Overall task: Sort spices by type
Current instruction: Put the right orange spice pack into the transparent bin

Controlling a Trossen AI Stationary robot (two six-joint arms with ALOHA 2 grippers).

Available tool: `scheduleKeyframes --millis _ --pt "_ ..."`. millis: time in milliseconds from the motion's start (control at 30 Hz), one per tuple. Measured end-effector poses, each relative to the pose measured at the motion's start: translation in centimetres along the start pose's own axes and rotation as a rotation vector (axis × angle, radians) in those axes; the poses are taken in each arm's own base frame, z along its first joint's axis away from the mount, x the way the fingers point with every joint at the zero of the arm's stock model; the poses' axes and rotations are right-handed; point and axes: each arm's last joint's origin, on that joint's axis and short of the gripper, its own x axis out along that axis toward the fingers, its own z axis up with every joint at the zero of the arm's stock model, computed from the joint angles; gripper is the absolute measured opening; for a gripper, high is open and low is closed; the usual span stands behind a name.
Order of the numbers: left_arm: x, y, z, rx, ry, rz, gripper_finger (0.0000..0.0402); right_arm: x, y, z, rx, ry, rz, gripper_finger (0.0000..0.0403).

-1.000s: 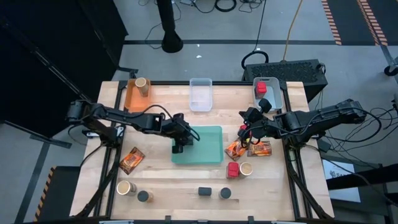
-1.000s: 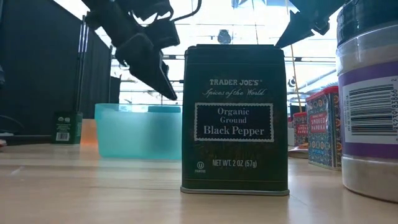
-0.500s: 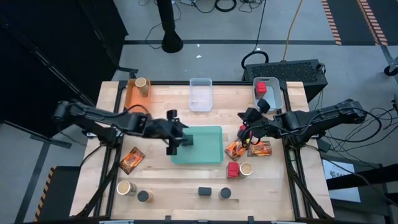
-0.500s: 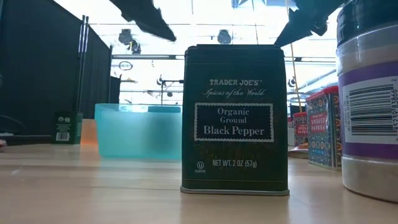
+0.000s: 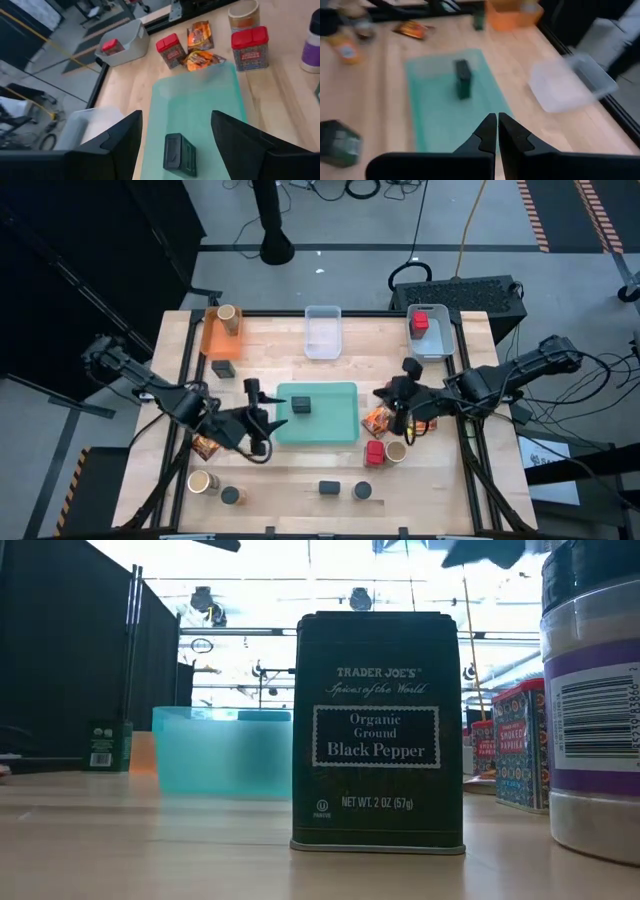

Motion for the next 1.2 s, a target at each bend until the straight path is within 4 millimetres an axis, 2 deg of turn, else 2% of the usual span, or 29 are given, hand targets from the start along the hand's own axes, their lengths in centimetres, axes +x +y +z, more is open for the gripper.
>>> scheduleKeyframes --millis 133,267,500,767,1000,1100,1200 --pt "-0.9 -0.9 -1.0 -0.008 -0.012 0.018 0.0238 -0.5 1.5 1.7 -0.055 0.034 0.014 0.0000" --pt "-2.0 -0.9 -2.2 -0.038 -0.028 0.037 0.0238 -0.3 2.5 2.9 -0.058 0.117 -0.021 0.0000" --pt "-4.2 1.1 -4.0 -0.070 -0.047 0.130 0.0238 0.3 3.8 3.5 -0.029 0.310 0.007 0.0000" --pt "-6.4 3.9 -4.6 -0.088 -0.106 0.214 0.0238 -0.1 3.7 2.8 0.070 0.468 0.077 0.0000" --pt "-7.7 5.8 -5.8 -0.128 -0.129 0.341 0.0238 -1.7 1.9 1.1 0.205 0.702 -0.089 0.0000" --pt "-8.1 6.2 -5.9 -0.146 -0.139 0.362 0.0238 -2.2 1.2 0.4 0.182 0.790 -0.162 0.0000" --pt "-8.1 6.3 -5.9 -0.151 -0.142 0.364 0.0238 -2.0 1.1 -0.7 0.136 0.885 -0.127 0.0000"
